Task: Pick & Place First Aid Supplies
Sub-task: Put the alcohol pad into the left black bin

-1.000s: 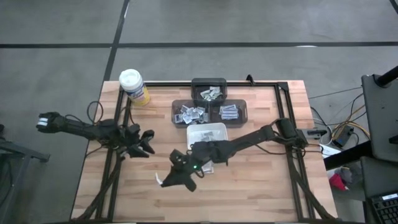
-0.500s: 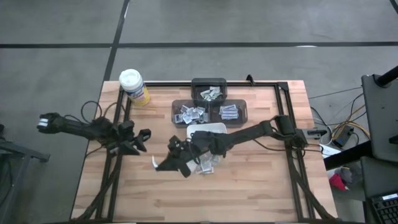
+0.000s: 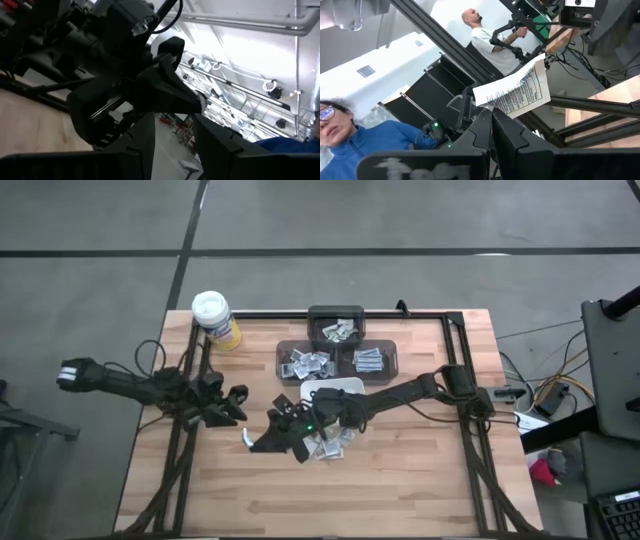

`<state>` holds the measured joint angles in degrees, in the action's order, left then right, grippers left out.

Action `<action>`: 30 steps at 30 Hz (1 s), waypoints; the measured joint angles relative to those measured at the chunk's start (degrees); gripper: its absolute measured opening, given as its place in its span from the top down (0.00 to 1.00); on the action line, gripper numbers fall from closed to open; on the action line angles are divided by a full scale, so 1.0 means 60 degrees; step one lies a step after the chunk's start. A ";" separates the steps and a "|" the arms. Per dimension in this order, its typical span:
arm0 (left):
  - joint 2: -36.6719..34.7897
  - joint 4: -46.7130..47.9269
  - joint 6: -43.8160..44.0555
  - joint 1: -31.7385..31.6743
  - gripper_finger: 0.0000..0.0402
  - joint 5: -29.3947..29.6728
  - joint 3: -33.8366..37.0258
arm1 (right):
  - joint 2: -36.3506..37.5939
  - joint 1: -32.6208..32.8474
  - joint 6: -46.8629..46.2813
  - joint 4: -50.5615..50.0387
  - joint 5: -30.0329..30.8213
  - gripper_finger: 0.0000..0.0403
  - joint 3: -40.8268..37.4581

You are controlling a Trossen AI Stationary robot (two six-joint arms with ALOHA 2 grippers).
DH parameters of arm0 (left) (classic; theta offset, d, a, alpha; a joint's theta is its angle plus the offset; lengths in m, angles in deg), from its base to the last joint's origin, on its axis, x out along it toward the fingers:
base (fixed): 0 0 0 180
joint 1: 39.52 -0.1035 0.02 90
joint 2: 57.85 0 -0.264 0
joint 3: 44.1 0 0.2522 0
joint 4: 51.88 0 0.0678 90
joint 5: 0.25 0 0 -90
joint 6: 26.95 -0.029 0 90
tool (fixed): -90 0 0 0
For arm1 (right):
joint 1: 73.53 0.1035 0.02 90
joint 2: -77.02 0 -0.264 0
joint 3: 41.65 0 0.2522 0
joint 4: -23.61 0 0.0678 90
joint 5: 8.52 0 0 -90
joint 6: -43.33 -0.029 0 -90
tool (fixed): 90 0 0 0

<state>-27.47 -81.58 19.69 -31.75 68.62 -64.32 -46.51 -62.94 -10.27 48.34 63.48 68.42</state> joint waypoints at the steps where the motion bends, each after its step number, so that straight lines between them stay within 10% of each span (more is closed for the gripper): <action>1: 0.0107 -0.0003 -0.0001 0.0002 0.68 -0.0043 -0.0043 | 0.0000 0.0000 0.0000 0.0001 -0.0001 0.98 0.0000; 30: 0.0684 -0.0118 -0.0197 0.0142 0.68 -0.1441 -0.0688 | 0.0000 0.0100 0.0004 -0.0093 -0.0015 0.98 0.0000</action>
<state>-23.37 -82.28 18.50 -30.89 59.98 -68.45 -46.51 -62.34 -10.25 47.78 63.39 68.42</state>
